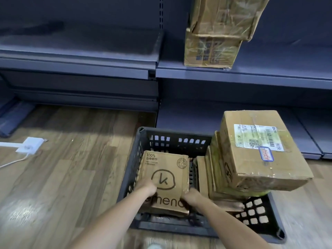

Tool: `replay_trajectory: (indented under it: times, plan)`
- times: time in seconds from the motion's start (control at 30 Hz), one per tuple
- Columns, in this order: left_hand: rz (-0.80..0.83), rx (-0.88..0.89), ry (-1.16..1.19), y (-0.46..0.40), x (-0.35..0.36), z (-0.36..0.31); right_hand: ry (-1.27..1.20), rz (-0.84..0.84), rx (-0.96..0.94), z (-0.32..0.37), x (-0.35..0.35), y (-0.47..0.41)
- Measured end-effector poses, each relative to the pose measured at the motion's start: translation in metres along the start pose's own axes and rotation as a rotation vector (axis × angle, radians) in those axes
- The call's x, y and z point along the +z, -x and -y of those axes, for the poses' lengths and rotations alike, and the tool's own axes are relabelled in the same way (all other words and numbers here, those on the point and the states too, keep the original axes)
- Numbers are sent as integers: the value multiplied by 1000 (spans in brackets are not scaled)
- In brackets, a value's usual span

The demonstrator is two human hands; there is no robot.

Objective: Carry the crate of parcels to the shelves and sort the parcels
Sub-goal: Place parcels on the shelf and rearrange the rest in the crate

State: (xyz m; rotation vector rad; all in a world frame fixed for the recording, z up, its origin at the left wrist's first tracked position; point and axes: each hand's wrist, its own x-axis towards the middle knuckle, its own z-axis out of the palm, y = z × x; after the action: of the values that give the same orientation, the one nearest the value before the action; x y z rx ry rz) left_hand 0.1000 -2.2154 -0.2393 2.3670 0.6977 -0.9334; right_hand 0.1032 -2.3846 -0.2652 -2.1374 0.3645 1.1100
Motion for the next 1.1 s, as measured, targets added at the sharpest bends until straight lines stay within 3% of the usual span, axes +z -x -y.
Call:
replay_trajectory:
  times: [0.27,0.4,0.47,0.67,0.87,0.97,1.1]
  plan:
    - [28,-55,284,-12,-8,0,-192,-8,113,-6,-8,-4]
    - [180,-98,437,-1,-5,-4,-309,-91,76,-7,-13,4]
    - [214,-123,623,6,-11,-7,-333,-133,45,-8,-21,7]
    - [157,-153,951,6,-19,-2,-466,-174,100,-13,-29,4]
    - [-49,-117,916,6,-26,-7,-639,-283,187,-5,-39,17]
    - [-51,-83,900,15,-35,-14,-787,-317,156,2,-41,29]
    - [-29,47,1062,32,-59,-10,-956,-308,30,21,-46,62]
